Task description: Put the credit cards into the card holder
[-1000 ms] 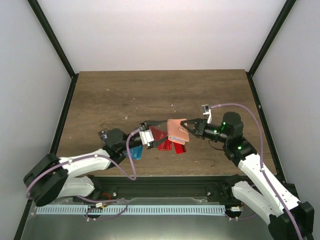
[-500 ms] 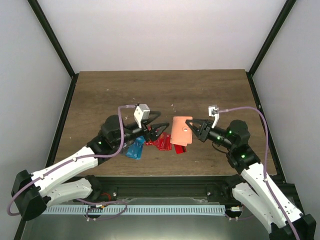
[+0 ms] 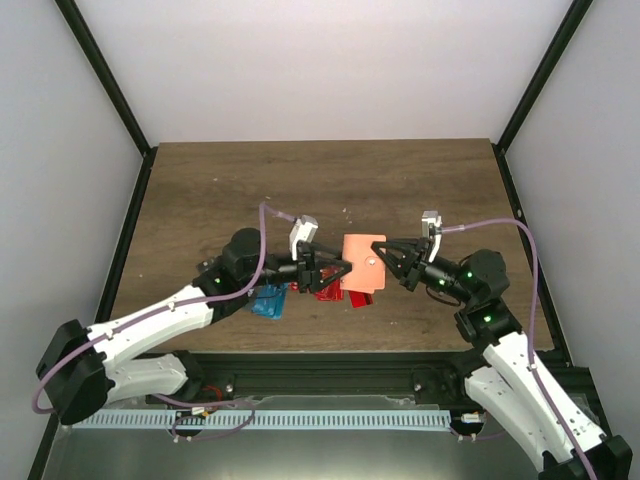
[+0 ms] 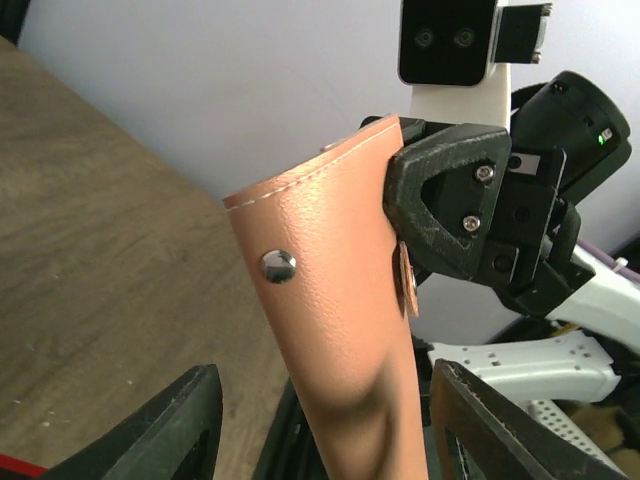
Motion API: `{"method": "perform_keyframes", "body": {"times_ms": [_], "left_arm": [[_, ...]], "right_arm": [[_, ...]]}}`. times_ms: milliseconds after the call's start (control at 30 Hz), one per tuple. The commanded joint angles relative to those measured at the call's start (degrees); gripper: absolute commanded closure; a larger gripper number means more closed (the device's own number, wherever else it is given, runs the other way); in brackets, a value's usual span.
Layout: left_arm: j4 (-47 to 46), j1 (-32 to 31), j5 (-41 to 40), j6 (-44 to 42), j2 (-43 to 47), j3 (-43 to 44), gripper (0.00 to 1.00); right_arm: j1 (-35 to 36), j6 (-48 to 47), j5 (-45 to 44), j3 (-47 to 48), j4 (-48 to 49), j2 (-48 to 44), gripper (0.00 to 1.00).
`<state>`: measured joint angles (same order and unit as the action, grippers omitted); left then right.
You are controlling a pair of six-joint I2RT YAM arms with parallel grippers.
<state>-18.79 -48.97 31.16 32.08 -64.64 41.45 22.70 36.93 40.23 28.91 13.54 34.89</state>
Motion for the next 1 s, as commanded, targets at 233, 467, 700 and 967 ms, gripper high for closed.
{"method": "perform_keyframes", "body": {"times_ms": [233, 467, 700, 967], "left_arm": [[-9.3, -0.7, 4.8, 9.9, -5.8, -0.1, 0.52], [-11.2, -1.3, 4.3, 10.7, -8.0, 0.7, 0.71], [-10.6, -1.3, 1.3, 10.0, -8.0, 1.0, 0.96], [6.1, -1.4, -13.8, -1.6, -6.1, 4.1, 0.96]], "right_arm": [[0.2, 0.1, 0.5, -1.0, 4.4, -0.4, 0.99], [0.2, -0.4, -0.5, -1.7, 3.6, -0.6, 0.99], [0.2, -1.5, -6.4, -0.4, -5.4, -2.4, 0.66], [0.3, -5.7, -17.9, 9.7, -30.3, 1.0, 0.08]]}}
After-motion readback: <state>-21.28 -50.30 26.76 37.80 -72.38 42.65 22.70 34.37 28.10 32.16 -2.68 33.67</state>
